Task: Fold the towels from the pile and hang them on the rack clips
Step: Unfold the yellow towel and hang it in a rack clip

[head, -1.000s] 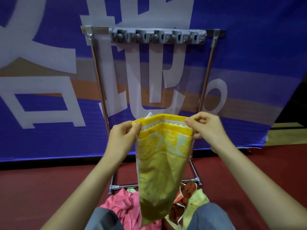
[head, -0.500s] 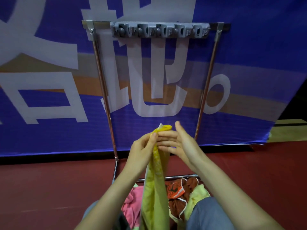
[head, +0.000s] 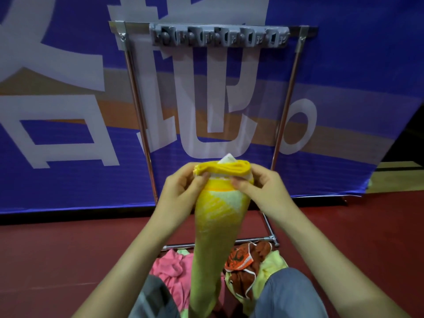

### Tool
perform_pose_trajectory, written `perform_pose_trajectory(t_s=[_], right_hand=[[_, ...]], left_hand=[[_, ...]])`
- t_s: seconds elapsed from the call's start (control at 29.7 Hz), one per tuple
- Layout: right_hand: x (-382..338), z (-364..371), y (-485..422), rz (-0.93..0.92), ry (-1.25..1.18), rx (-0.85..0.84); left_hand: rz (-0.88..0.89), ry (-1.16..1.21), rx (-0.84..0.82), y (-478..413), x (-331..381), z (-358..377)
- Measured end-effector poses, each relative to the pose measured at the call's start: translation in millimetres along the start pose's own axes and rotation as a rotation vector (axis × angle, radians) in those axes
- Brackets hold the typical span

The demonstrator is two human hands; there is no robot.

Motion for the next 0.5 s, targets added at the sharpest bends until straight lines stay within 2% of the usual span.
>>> perform_pose_trajectory(t_s=[0.13, 0.3, 0.5], right_hand=[[32.7, 10.2, -2.4, 0.133, 0.166, 0.027], [-12.1, -6.8, -16.8, -0.017, 0.043, 0.112], [-34.2, -2.9, -14.0, -0.087, -0.103, 0.18]], left_hand=[[-0.141, -0.116, -0.02, 11.8, -35.0, 5.5], [0.03, -0.168, 0.045, -12.7, 13.5, -15.9], [0.004, -0.018, 0.141, -15.5, 22.0, -16.4]])
Point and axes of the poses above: each hand's wrist, its own y-axis away from the middle knuckle, its own z-axis out of the palm, x = y × z, the point moved 7 cm from there along -y, towards the middle knuckle, and after that the axes turned 10 degrees about -x, right-handed, at the moved point
